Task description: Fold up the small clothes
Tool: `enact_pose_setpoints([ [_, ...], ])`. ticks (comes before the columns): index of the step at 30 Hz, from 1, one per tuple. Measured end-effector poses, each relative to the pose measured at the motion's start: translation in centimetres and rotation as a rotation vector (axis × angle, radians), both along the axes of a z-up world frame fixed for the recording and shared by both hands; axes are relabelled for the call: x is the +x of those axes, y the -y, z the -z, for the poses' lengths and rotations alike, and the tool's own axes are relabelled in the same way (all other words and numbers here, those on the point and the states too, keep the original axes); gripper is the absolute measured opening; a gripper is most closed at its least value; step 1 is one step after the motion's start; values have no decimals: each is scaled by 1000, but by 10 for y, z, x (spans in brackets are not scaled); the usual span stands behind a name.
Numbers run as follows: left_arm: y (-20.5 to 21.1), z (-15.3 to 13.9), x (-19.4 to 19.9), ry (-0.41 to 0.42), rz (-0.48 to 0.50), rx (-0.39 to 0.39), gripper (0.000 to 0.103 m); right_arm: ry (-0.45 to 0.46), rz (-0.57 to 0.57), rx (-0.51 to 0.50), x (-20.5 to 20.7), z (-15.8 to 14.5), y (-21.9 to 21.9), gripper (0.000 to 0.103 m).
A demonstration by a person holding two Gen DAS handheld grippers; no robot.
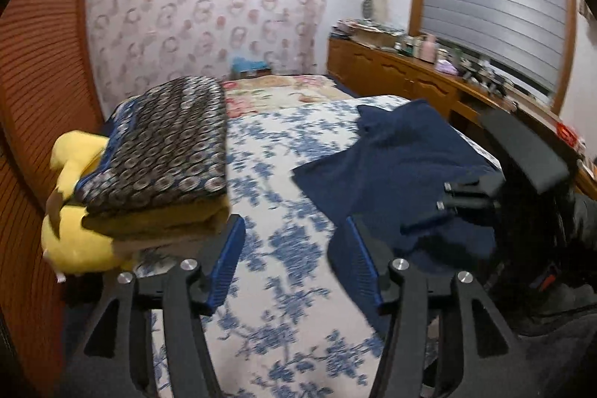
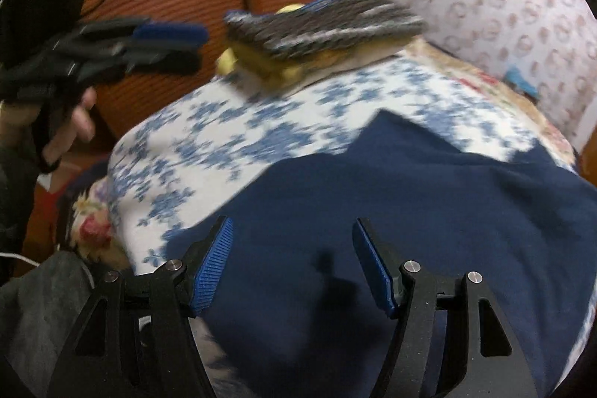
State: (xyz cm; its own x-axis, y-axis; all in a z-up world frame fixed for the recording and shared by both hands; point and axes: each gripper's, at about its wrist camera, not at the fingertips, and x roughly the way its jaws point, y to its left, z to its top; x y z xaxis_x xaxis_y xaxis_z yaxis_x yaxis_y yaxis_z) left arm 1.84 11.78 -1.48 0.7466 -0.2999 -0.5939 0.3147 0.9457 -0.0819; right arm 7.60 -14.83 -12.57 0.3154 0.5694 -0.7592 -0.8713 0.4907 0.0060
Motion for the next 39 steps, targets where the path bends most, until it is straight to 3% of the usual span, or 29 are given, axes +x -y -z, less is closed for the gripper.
enact_pose_setpoints([
  [7, -11, 10, 1, -9, -38, -21, 55, -14, -67, -91, -24, 24, -16, 68],
  [13, -13, 15, 2, -17, -38, -30, 55, -2, -71, -94, -26, 24, -17, 68],
  [14, -13, 14, 2, -18, -39, -30, 55, -6, -78, -91, -26, 23, -17, 64],
  [16, -13, 15, 3, -21, -41, -33, 55, -22, -112, -76, -30, 21, -17, 47],
  [18, -13, 17, 4, -26, -40, -38, 55, -23, -120, -78, -31, 20, -16, 8],
  [20, -11, 19, 7, -31, -37, -37, 55, -29, -104, -67, -29, 19, -12, 0],
  [22, -8, 20, 8, -33, -33, -37, 55, 4, -50, -15, -25, 9, -1, 0],
  [25, -3, 22, 14, -39, -30, -40, 55, 85, 99, 131, -11, -33, 36, 0],
  [29, 15, 23, 26, -51, 2, -35, 55, 167, 351, 272, 11, -81, 118, 0],
  [34, 55, 22, 42, -58, 80, -13, 55, 180, 597, 231, 7, -87, 221, 0],
  [39, 97, 22, 59, -71, 163, 14, 55, 105, 711, 162, -6, -60, 269, 0],
])
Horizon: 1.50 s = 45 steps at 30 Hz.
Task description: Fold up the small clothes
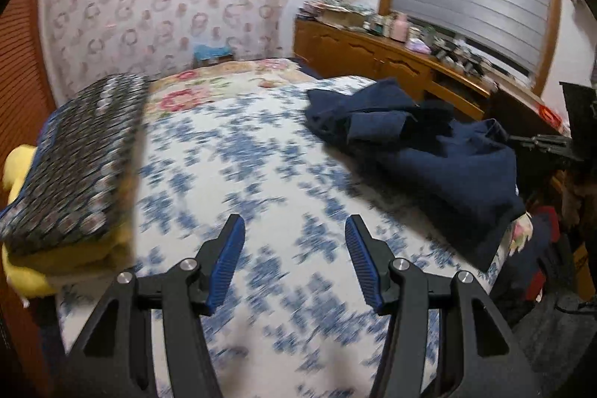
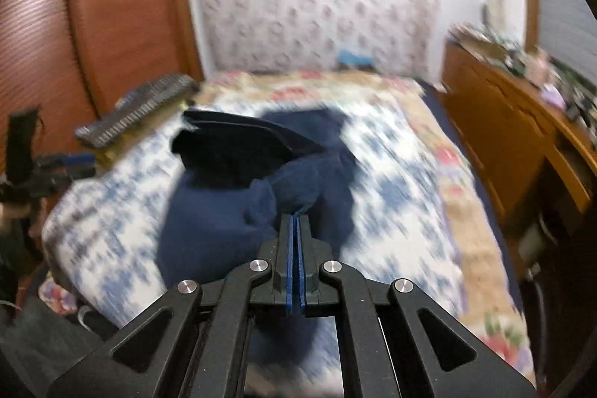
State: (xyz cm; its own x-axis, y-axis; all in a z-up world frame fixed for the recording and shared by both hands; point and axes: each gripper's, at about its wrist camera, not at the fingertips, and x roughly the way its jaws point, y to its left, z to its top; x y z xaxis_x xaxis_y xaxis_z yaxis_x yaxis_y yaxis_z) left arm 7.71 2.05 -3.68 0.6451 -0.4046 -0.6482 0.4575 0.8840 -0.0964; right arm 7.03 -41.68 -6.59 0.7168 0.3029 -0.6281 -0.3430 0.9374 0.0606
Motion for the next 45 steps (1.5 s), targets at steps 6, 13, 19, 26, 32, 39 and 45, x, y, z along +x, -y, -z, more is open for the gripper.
enact_pose_setpoints([
  [6, 47, 2, 28, -16, 89, 28, 55, -1, 42, -48, -11, 7, 14, 0],
  [13, 83, 17, 71, -61, 142, 54, 55, 27, -35, -17, 14, 0, 14, 68],
  [19, 85, 19, 87, -64, 114, 33, 55, 9, -205, -74, 76, 11, -37, 71],
  [26, 53, 11, 92, -46, 35, -3, 55, -66, -430, -84, 110, 17, -104, 71],
  [32, 36, 6, 97, -28, -3, 2, 55, -133, -517, -177, 123, 37, -145, 71],
  [39, 40, 4, 101, -33, 14, -9, 55, -123, -495, -148, 135, 27, -127, 10],
  [45, 52, 2, 109, -42, 50, -30, 55, -11, -308, -76, 153, -23, -70, 7],
])
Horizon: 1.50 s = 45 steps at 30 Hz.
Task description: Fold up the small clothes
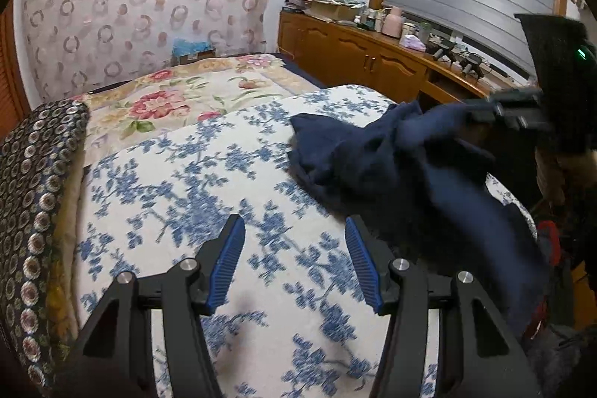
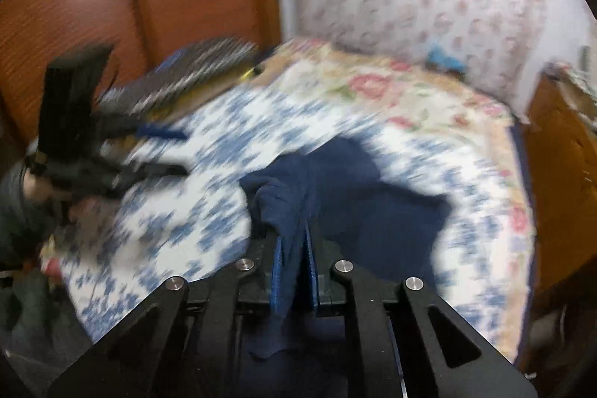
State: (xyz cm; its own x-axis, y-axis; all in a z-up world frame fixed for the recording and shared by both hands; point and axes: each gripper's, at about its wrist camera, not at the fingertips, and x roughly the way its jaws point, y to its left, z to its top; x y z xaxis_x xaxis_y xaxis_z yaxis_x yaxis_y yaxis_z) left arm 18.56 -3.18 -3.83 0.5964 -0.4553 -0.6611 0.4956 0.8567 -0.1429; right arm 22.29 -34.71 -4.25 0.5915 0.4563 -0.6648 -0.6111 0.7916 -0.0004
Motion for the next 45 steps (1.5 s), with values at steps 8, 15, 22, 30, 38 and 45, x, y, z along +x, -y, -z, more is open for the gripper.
enact_pose_setpoints([
  [8, 26, 5, 30, -66, 52, -12, 57, -22, 133, -20, 24, 12, 30, 29],
  [15, 43, 15, 60, -107, 73, -4, 57, -58, 148, 19, 9, 19, 42, 75],
  [22, 63, 28, 87, -148, 109, 25, 58, -134, 171, 45, -43, 39, 58, 82],
  [30, 76, 42, 112, -221, 156, 22, 61, -256, 239, 37, -73, 80, 62, 83],
  [38, 88, 39, 120, -227, 195, 47, 62, -261, 222, 26, -85, 92, 51, 80],
  [45, 97, 34, 109, -204, 248, 9, 13, -232, 136, 48, -95, 90, 41, 20],
])
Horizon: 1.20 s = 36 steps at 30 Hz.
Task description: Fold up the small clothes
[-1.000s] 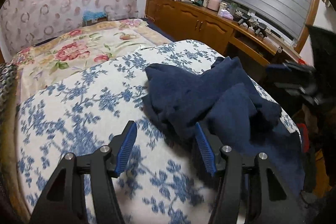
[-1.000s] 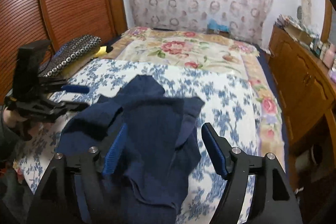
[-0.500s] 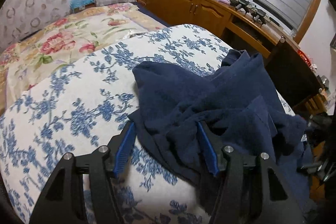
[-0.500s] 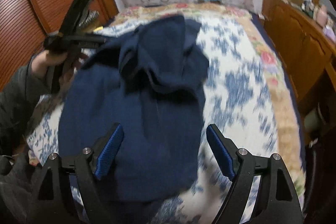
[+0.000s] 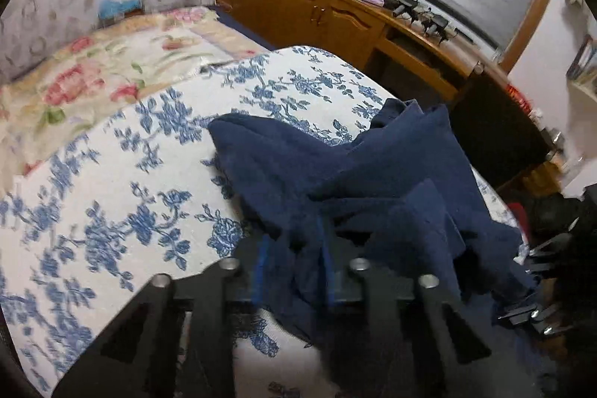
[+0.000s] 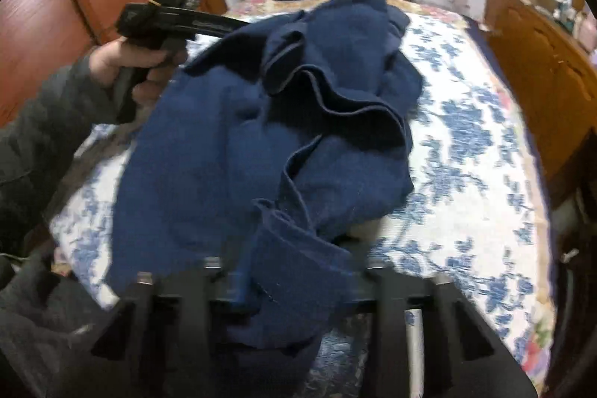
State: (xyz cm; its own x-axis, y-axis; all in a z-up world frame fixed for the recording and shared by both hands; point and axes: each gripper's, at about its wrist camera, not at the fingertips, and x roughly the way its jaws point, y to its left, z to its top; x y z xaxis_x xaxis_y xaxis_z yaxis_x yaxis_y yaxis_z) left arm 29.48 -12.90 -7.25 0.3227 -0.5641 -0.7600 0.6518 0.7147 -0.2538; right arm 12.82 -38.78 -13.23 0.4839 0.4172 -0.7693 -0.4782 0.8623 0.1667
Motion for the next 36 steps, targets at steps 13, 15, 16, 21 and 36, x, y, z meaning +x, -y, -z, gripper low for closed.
enact_pose_setpoints([
  [13, -85, -117, -45, 269, -156, -157, 10, 210, -84, 60, -2, -61, -29, 13],
  [15, -116, -144, -55, 325, -201, -168, 10, 253, -122, 75, 8, -78, -45, 12],
  [16, -132, -158, -60, 359, -224, -161, 10, 268, -151, 84, 13, -86, -56, 12],
  [21, -209, -214, -71, 477, -345, -107, 10, 360, -282, 140, 31, -127, -118, 12],
  [36, -375, -213, 22, 371, -570, 188, 11, 229, -491, 455, 98, -142, -342, 13],
])
